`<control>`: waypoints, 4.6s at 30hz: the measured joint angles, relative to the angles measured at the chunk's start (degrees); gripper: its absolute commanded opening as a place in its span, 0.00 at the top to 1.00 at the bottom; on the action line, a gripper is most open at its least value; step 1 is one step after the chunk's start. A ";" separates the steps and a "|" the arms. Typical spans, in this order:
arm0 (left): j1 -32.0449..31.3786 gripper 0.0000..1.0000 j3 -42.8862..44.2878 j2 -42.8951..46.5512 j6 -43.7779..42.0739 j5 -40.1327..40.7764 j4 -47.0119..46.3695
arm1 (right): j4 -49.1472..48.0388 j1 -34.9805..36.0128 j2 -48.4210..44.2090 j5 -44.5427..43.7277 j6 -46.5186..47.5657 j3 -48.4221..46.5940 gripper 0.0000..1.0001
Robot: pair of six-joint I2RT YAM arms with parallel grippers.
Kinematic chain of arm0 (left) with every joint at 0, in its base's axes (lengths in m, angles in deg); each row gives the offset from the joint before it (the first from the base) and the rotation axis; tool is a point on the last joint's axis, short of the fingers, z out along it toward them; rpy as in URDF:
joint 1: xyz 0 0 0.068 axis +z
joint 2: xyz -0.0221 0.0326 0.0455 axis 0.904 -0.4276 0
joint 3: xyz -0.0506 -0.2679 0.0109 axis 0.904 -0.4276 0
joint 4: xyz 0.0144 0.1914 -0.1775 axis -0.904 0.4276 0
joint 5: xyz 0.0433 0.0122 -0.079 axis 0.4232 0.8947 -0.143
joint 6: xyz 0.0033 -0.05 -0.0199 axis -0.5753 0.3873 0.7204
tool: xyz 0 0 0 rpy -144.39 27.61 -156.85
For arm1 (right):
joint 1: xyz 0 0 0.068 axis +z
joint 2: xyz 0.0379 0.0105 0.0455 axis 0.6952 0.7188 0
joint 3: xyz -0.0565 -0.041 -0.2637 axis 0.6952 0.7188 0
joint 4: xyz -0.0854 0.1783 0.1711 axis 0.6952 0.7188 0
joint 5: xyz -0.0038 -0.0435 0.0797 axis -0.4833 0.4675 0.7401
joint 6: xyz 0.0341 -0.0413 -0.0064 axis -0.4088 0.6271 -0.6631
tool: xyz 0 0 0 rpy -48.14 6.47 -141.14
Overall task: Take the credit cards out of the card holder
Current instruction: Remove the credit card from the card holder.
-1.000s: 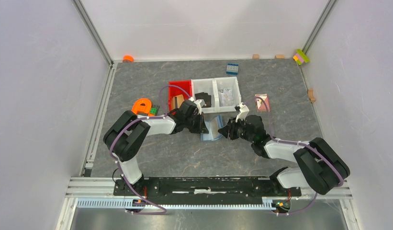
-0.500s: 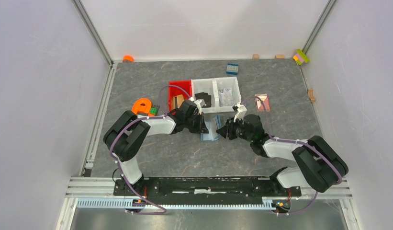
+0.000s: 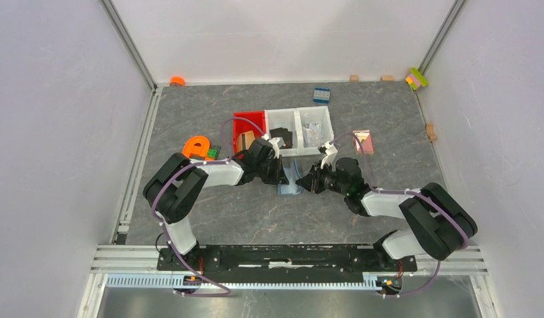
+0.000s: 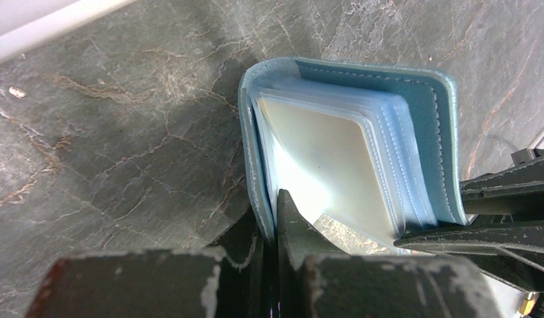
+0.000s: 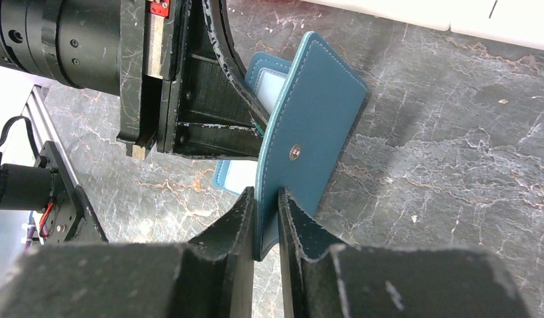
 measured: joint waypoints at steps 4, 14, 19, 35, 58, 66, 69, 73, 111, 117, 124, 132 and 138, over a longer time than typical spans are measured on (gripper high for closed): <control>0.00 0.98 0.04 -0.02 0.00 0.00 0.04 | -0.90 0.00 0.63 0.68 -0.09 0.00 0.80; 0.00 0.98 0.04 -0.02 -0.02 0.00 0.07 | -1.79 0.22 1.31 1.62 -0.66 0.00 0.69; -0.02 0.98 0.04 -0.02 -0.02 0.00 0.07 | -0.46 0.48 0.44 0.66 -0.26 0.00 0.82; -0.02 0.98 0.04 -0.02 -0.02 0.00 0.07 | 0.68 0.57 -0.28 -0.26 0.02 -0.07 0.73; -0.04 0.98 0.04 -0.02 -0.02 0.00 0.09 | 6.27 0.85 -2.23 -4.72 1.46 -0.79 0.56; -0.04 0.98 0.04 -0.02 -0.07 0.02 0.09 | 10.32 0.90 -4.20 -9.57 2.40 -1.03 0.42; -0.04 0.98 0.04 -0.02 -0.09 0.02 0.09 | 11.34 0.90 -4.63 -11.41 2.62 -1.03 0.40; -0.07 0.98 0.04 -0.02 -0.26 0.02 0.09 | 11.61 0.85 -4.85 -12.26 2.93 -0.85 0.35; 1.40 0.38 -12.04 12.41 1.44 -4.55 -12.90 | 11.17 -1.38 -9.22 -13.66 1.73 2.84 0.92; 2.54 0.35 -13.49 12.92 2.12 -7.19 -17.94 | 10.19 -1.60 -9.46 -12.66 1.01 3.78 0.93; 2.51 0.36 -10.05 7.93 2.71 -7.50 -15.06 | 8.37 -1.60 -9.46 -10.80 0.42 3.96 0.94; 2.60 0.86 -9.33 5.46 3.52 -8.79 -13.97 | 6.97 -1.60 -8.92 -9.05 -0.04 4.17 0.93; 3.50 0.98 -9.40 5.38 4.66 -10.97 -16.00 | 7.93 -1.70 -8.96 -11.61 -0.02 4.09 0.47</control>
